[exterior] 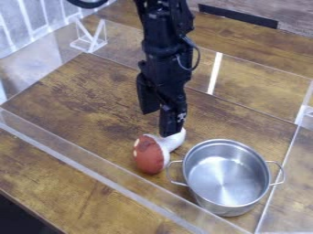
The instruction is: Remove the mushroom from the silver pot and put it on the table
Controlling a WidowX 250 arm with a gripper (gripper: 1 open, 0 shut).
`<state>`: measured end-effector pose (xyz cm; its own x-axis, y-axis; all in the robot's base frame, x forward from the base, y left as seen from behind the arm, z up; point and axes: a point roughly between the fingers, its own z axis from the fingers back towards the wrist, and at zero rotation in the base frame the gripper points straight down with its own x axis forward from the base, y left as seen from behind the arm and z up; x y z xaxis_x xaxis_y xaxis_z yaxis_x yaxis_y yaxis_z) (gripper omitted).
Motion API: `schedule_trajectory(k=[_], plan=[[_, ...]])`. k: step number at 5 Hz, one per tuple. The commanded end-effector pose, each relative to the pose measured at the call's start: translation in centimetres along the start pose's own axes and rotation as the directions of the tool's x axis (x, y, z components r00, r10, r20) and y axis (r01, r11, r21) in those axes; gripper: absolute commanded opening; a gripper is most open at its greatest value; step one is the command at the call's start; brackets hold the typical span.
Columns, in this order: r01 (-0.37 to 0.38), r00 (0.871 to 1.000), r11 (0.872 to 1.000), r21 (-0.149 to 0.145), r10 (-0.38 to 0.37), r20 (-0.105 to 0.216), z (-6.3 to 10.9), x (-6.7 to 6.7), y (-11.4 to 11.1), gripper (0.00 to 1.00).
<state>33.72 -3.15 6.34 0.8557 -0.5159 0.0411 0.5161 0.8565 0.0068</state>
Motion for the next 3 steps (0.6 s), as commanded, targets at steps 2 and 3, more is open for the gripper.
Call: schedule_trajectory(k=[2, 3], plan=[[-0.032, 0.998, 0.999, 0.013, 0.031, 0.048, 0.5, 1.9, 1.3, 1.00], [-0.100, 0.994, 0.995, 0.009, 0.100, 0.042, -0.5, 1.0, 2.0, 0.00]])
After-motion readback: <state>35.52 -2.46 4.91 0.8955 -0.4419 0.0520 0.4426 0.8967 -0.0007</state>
